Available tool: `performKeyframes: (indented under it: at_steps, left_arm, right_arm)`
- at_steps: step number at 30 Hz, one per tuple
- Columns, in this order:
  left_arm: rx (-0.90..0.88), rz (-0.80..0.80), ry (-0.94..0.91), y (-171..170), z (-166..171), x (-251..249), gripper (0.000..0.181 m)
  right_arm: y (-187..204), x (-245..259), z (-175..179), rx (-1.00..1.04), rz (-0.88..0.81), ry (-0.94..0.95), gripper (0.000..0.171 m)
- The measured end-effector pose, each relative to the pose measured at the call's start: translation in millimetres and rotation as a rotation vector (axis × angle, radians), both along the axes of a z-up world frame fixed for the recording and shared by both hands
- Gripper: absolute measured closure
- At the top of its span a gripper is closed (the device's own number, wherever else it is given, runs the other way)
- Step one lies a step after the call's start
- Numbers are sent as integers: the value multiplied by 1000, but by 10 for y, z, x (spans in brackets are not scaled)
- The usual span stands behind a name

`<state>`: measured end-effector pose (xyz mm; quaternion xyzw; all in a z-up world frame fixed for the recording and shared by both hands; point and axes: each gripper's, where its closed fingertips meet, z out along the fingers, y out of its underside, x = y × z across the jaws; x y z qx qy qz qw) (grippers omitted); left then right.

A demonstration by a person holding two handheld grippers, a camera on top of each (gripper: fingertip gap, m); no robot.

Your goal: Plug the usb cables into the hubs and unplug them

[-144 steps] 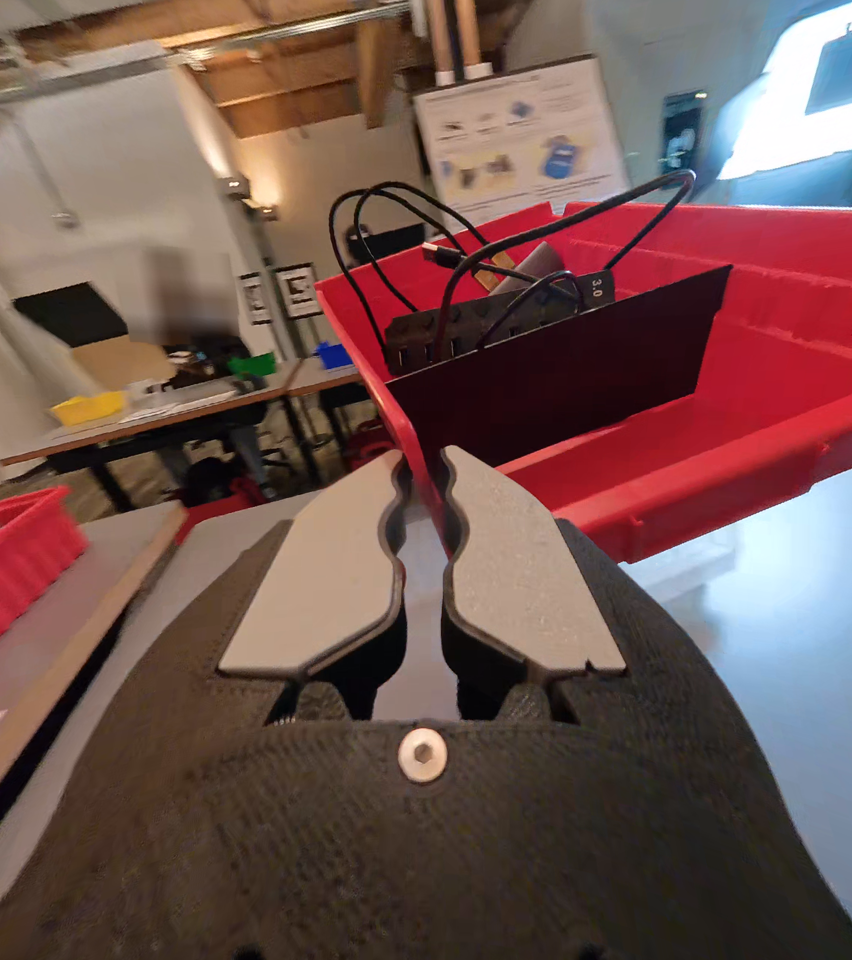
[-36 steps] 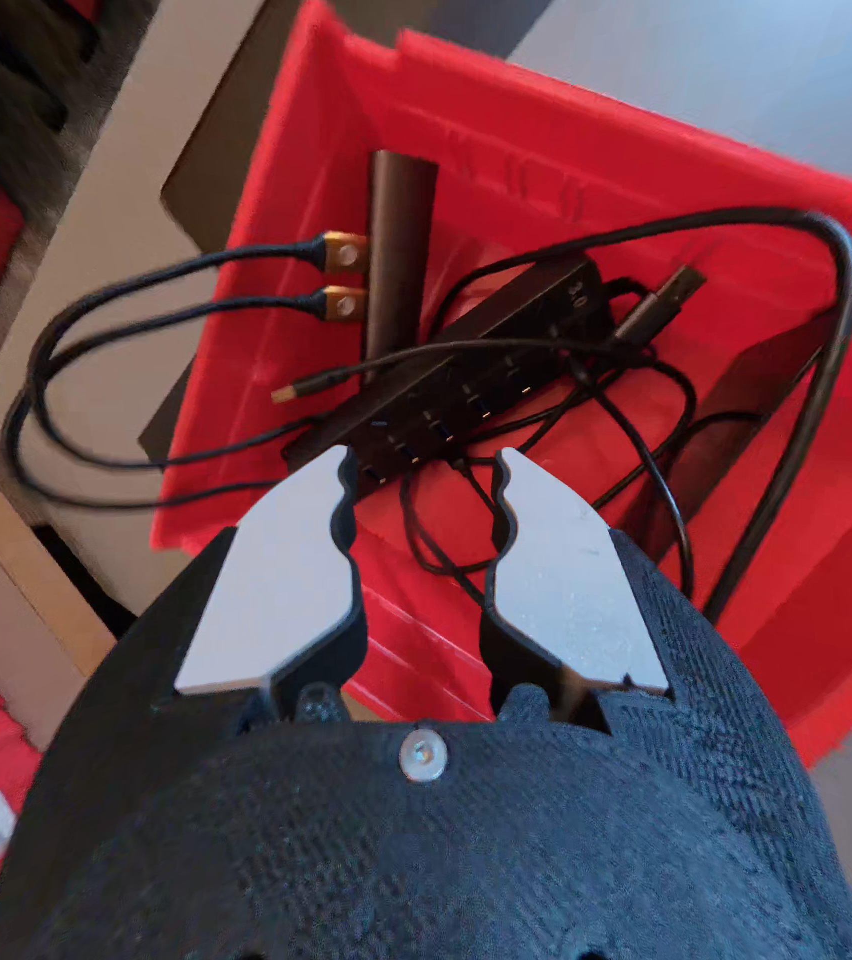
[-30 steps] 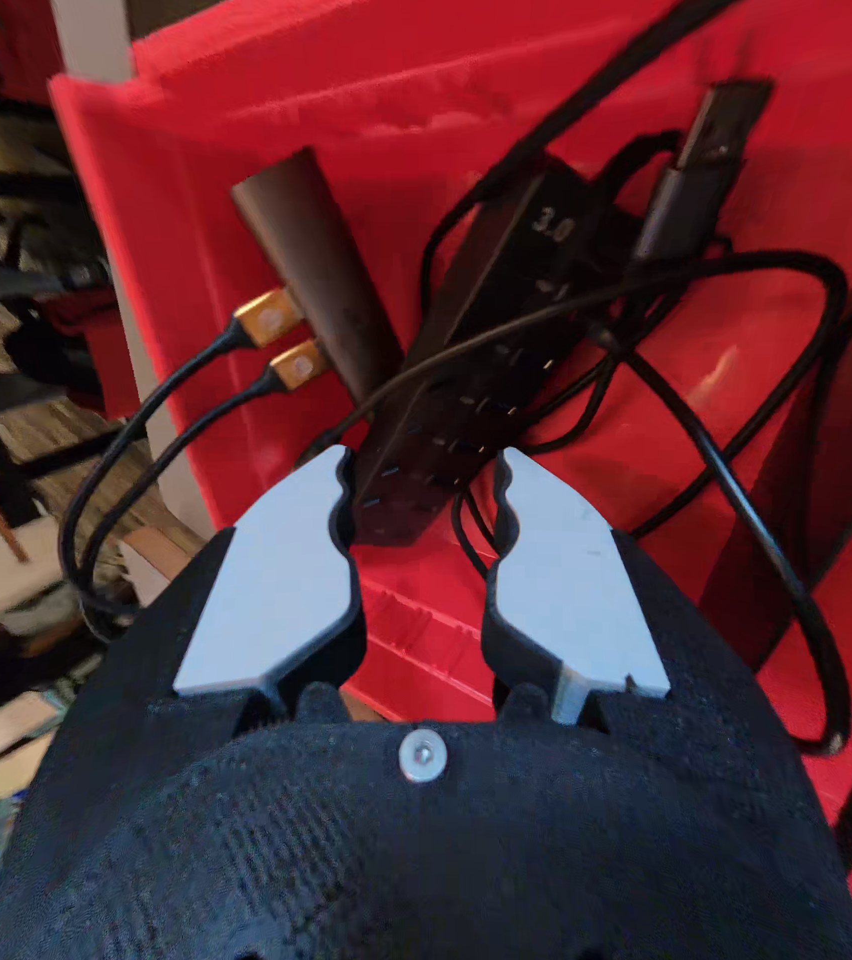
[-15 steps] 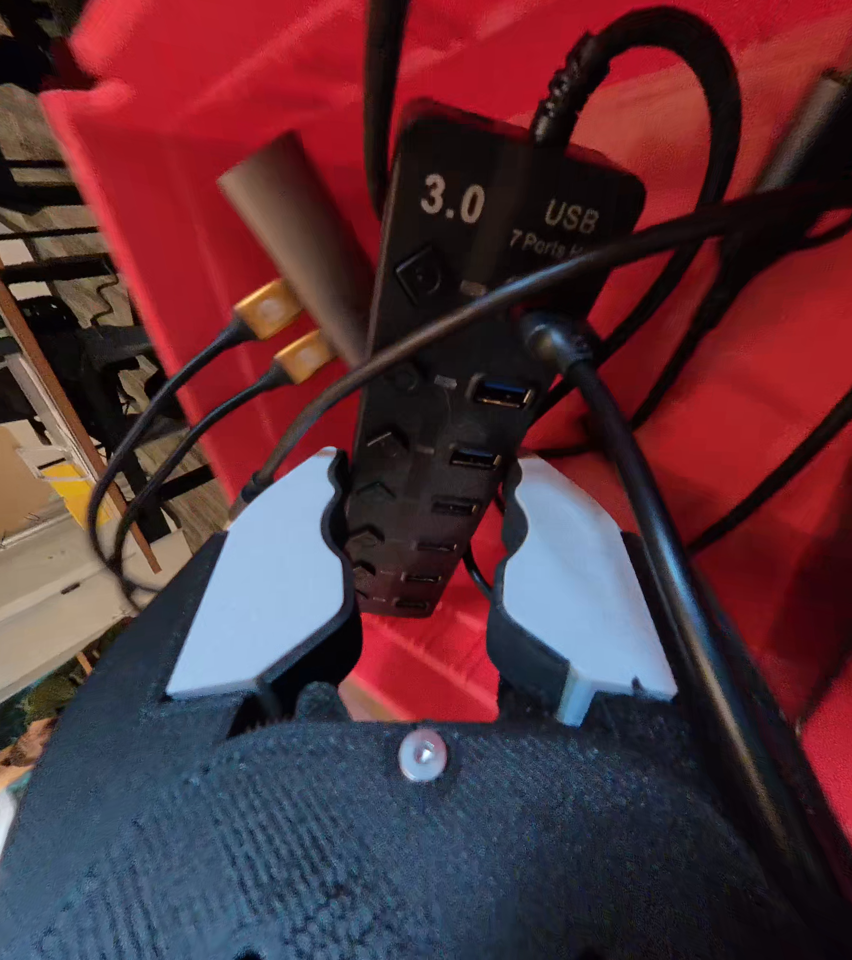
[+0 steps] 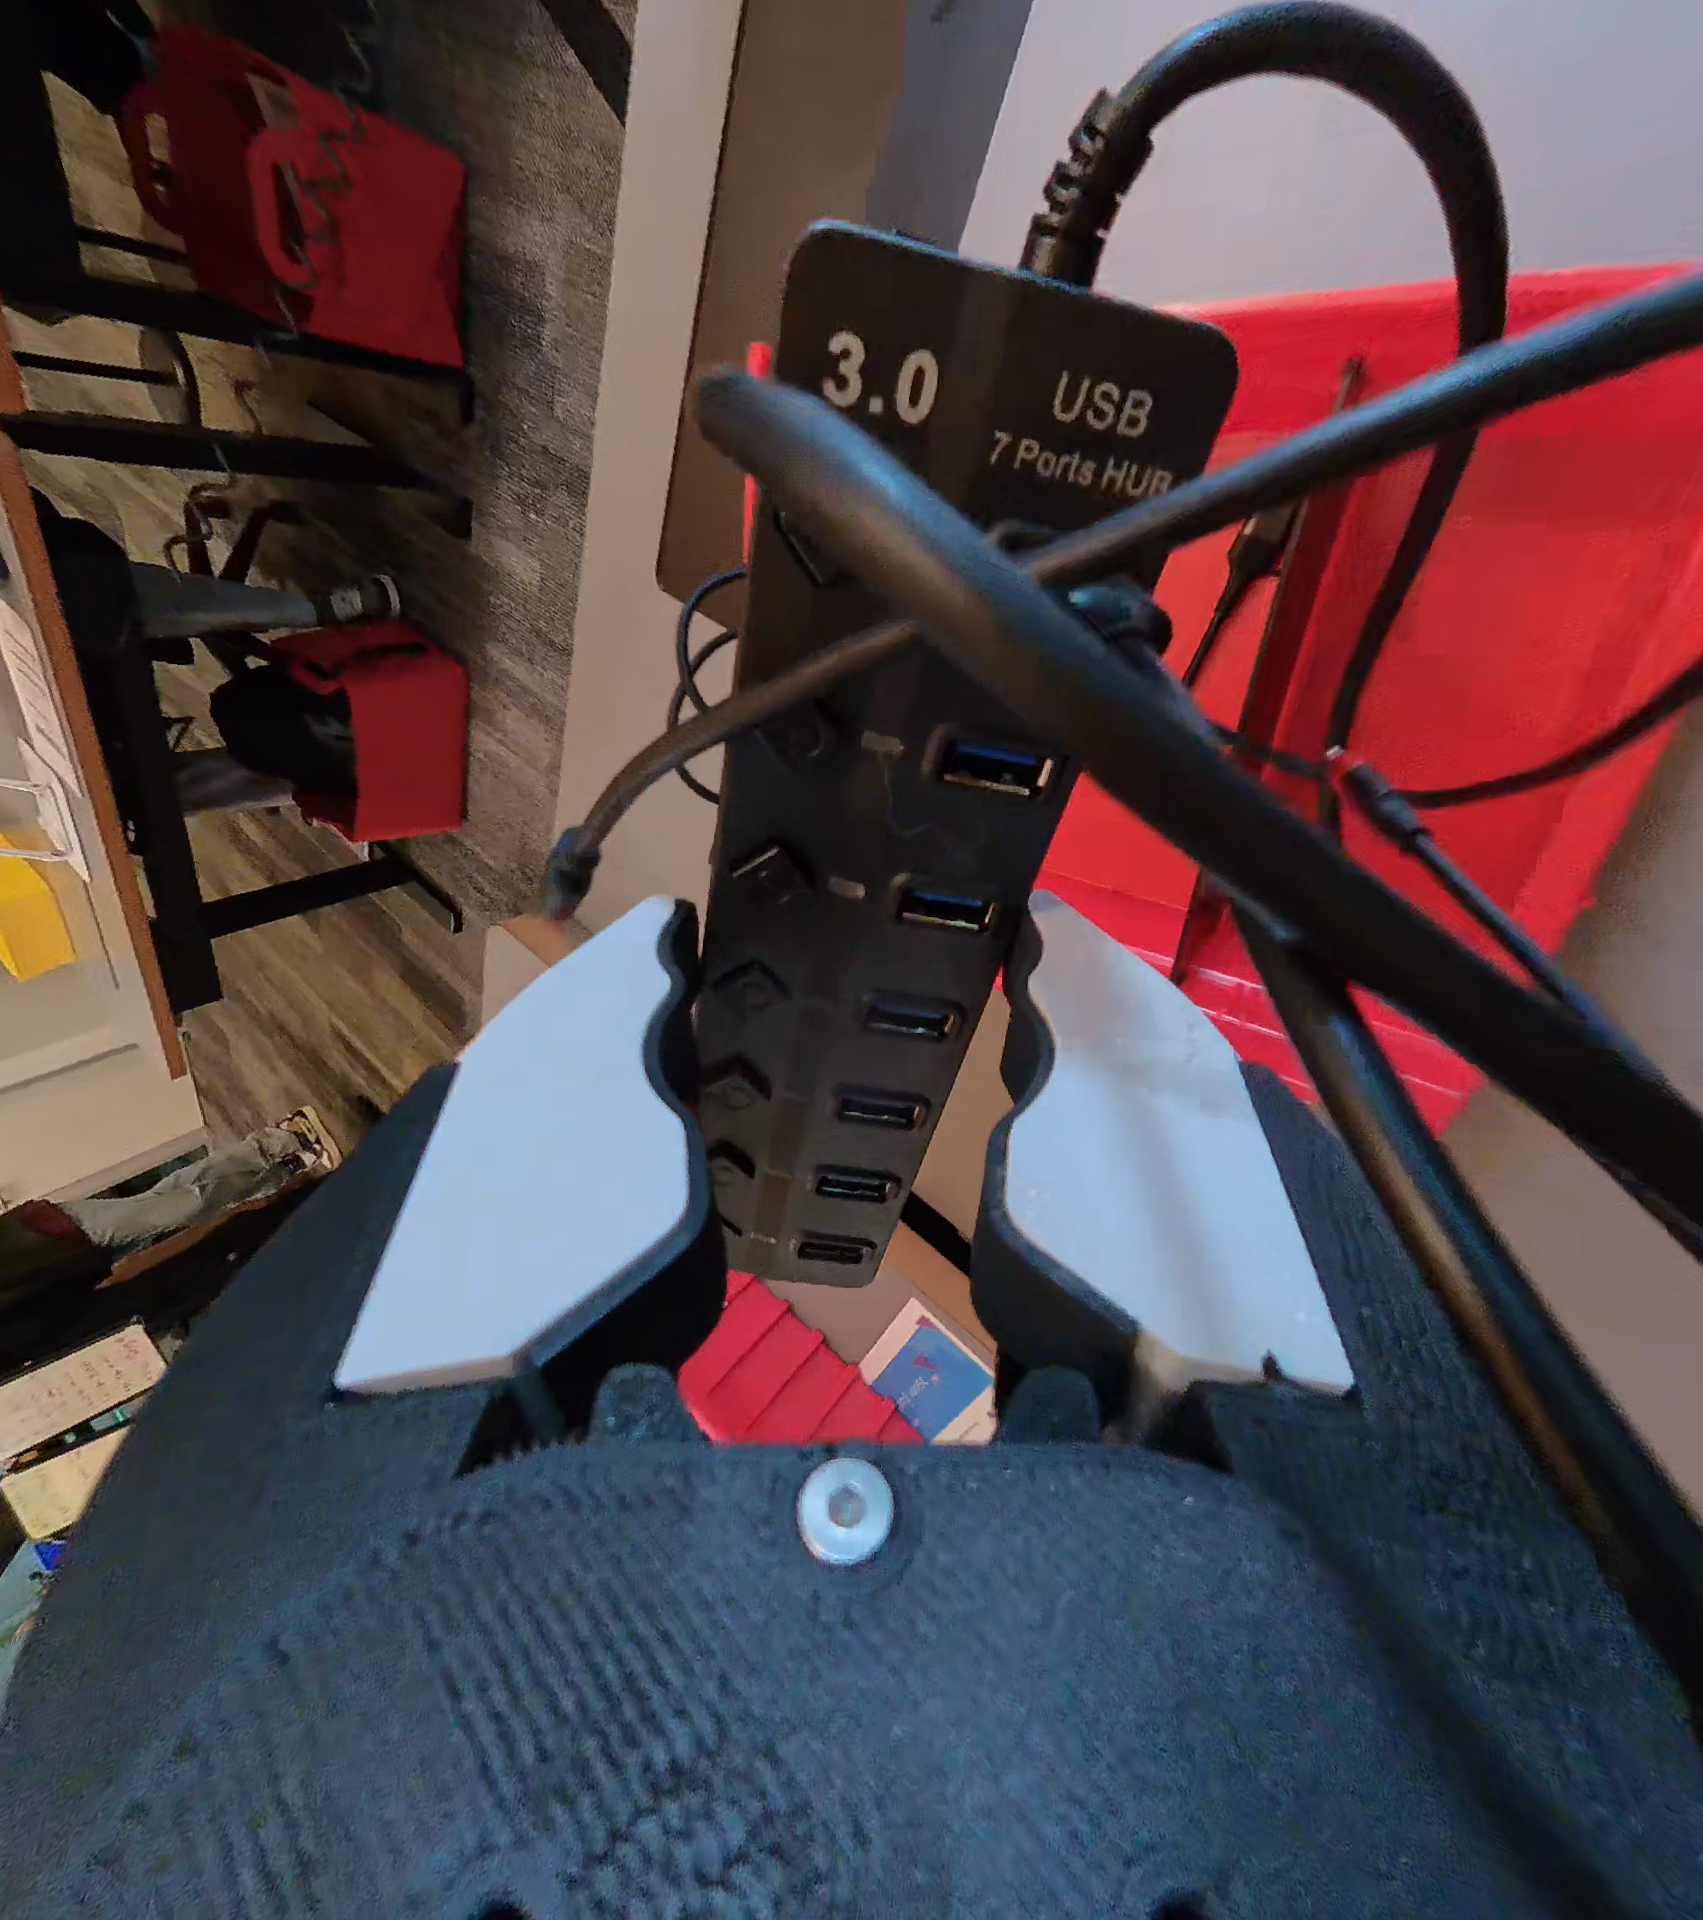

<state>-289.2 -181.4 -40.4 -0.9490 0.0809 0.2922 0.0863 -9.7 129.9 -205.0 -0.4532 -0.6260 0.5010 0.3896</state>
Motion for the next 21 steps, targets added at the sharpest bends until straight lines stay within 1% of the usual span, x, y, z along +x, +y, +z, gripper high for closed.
performKeyframes:
  at_steps: [3,8,11,13,15,19,21]
  left_arm:
    - [16,-21,32,57,275,112,124]
    - [116,-55,96,211,784,226,124]
    - [124,-69,138,239,946,242,124]
    - [114,-85,131,267,879,286,124]
    - [126,-139,112,368,747,419,124]
    - [246,-311,-40,833,428,1026,124]
    - [280,-419,-123,1110,244,1419,124]
  right_arm:
    - [-23,-3,-12,4,6,-3,139]
    - [-74,-15,27,17,24,15,139]
    - [-104,-30,43,12,34,16,139]
    - [-139,-29,55,10,47,19,139]
    - [-205,-18,121,13,75,45,139]
    - [-446,-16,511,67,185,169,136]
    - [-581,-34,727,119,253,189,128]
